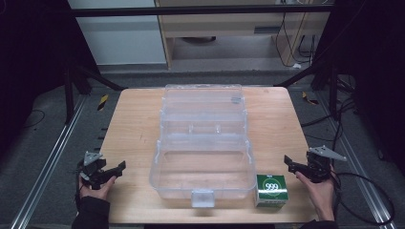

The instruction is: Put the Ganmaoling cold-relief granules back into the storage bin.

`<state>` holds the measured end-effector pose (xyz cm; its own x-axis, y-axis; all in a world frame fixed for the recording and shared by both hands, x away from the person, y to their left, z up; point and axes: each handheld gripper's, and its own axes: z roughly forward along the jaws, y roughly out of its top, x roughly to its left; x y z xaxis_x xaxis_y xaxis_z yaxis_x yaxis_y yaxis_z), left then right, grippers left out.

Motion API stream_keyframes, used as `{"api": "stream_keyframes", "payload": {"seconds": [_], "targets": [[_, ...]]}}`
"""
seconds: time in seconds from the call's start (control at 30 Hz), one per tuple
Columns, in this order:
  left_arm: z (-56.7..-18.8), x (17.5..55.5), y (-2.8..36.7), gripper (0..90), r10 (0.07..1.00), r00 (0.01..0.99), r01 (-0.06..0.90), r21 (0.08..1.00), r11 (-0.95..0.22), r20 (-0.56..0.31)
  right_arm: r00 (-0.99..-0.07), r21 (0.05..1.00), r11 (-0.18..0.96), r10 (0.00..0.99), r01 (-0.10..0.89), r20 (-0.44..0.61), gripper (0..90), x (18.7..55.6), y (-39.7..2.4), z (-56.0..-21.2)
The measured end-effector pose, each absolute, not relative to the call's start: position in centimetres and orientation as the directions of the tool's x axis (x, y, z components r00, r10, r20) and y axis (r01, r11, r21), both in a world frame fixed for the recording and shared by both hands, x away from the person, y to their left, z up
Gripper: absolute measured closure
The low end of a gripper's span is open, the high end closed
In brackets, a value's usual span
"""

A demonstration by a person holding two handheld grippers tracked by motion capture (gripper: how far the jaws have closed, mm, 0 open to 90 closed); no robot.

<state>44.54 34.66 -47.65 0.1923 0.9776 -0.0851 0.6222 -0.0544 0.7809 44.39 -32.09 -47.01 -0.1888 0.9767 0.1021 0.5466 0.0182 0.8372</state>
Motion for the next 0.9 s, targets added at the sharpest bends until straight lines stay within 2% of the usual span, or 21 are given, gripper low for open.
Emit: {"api": "stream_keyframes", "payload": {"seconds": [0.17, 0.4, 0.63, 0.9], "targets": [[-47.6, 44.5, 34.4, 18.6, 0.976, 0.206, 0.623, 0.779, -0.072, -0.075, -0.209, 0.85, 0.023, 0.972, 0.526, 0.103, 11.0, 43.8, -32.4, -46.2], [-47.9, 44.6, 34.2, 18.6, 0.973, 0.221, 0.636, 0.766, -0.095, -0.062, -0.296, 0.877, 0.085, 0.953, 0.473, 0.067, 12.1, 43.3, -31.8, -43.9], [-48.0, 44.6, 34.0, 18.6, 0.973, 0.224, 0.639, 0.762, -0.104, -0.055, -0.332, 0.878, 0.114, 0.942, 0.466, 0.054, 12.4, 43.0, -31.4, -42.4], [-48.2, 44.7, 33.9, 18.6, 0.972, 0.23, 0.643, 0.757, -0.113, -0.051, -0.408, 0.863, 0.215, 0.913, 0.457, -0.011, 9.1, 43.1, -30.8, -40.9]]}}
